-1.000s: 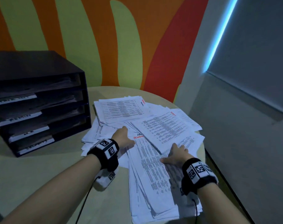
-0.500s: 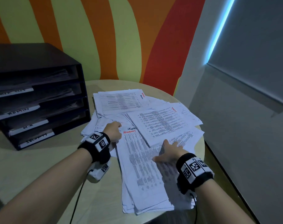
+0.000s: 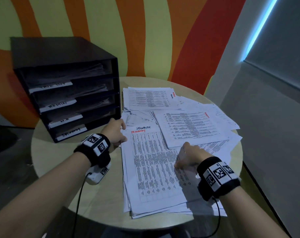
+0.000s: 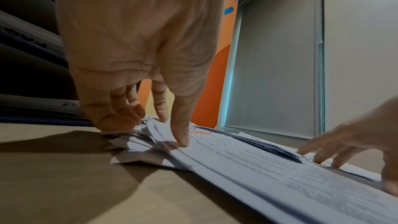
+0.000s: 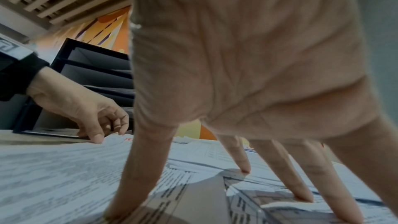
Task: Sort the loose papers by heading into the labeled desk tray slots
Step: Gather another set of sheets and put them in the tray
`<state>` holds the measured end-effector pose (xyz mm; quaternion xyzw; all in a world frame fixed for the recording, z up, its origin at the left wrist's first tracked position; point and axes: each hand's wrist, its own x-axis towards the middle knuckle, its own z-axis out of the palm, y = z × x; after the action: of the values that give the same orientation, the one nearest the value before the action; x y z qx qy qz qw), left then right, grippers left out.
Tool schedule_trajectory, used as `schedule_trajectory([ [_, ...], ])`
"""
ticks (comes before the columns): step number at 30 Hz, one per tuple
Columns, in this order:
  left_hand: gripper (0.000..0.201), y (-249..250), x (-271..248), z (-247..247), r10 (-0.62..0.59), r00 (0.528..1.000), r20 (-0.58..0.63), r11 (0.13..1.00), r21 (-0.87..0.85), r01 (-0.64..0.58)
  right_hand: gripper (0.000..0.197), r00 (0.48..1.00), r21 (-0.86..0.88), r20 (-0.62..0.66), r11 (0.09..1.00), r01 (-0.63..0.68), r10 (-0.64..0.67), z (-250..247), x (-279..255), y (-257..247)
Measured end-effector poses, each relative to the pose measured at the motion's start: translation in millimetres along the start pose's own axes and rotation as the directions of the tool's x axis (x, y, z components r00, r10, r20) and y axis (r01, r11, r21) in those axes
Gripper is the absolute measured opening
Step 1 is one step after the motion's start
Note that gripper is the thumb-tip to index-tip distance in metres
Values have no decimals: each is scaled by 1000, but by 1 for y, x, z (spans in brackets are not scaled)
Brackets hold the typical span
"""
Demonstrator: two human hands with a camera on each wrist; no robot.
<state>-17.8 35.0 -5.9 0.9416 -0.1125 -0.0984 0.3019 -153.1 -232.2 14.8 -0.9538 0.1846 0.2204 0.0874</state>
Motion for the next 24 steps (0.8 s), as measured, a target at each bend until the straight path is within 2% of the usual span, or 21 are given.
schedule_trajectory([
  [2, 38, 4, -2, 1, 51, 998, 38, 997, 55, -54, 89, 1000, 10, -3, 1000, 1, -1, -2, -4, -1],
  [6, 59, 7, 1, 7, 70, 991, 111, 959, 265, -97, 91, 1000, 9, 24, 1000, -4, 4, -8, -8, -5],
  [8, 56, 7, 3, 9, 60, 993, 106, 953, 291, -88, 90, 999, 6, 39, 1000, -11, 10, -10, -9, -7],
  [11, 37, 7, 4, 8, 74, 996, 56, 945, 314, -88, 90, 999, 18, 51, 1000, -9, 8, -12, -9, -7],
  [14, 9, 11, 1, -1, 125, 986, -111, 988, 101, -114, 104, 999, 72, 48, 997, 6, -10, -11, -6, -7],
  [15, 8, 12, 1, -5, 140, 970, -199, 990, -3, -143, 114, 999, 106, 33, 994, 1, -4, -10, -3, -6],
  [16, 21, 15, -1, -12, 116, 955, -273, 982, -114, -152, 123, 1000, 157, -1, 988, -3, 3, -11, -1, -6],
  [18, 29, 25, -9, -30, 46, 935, -353, 896, -400, -195, 130, 993, 342, -113, 940, 10, 30, -15, 5, -6],
  [19, 25, 30, -13, -40, 39, 925, -378, 834, -497, -238, 130, 978, 433, -204, 900, 55, 39, -18, 9, -6],
  [21, 15, 41, -26, -62, 47, 907, -419, 752, -582, -308, 125, 926, 555, -374, 811, 184, 46, -27, 8, -10],
  [22, 13, 47, -31, -72, 61, 899, -434, 709, -615, -345, 123, 909, 624, -416, 739, 254, 38, -31, 6, -14],
  [24, 14, 53, -36, -88, 113, 867, -486, 644, -628, -436, 116, 921, 777, -388, 534, 333, -9, -39, 1, -26],
])
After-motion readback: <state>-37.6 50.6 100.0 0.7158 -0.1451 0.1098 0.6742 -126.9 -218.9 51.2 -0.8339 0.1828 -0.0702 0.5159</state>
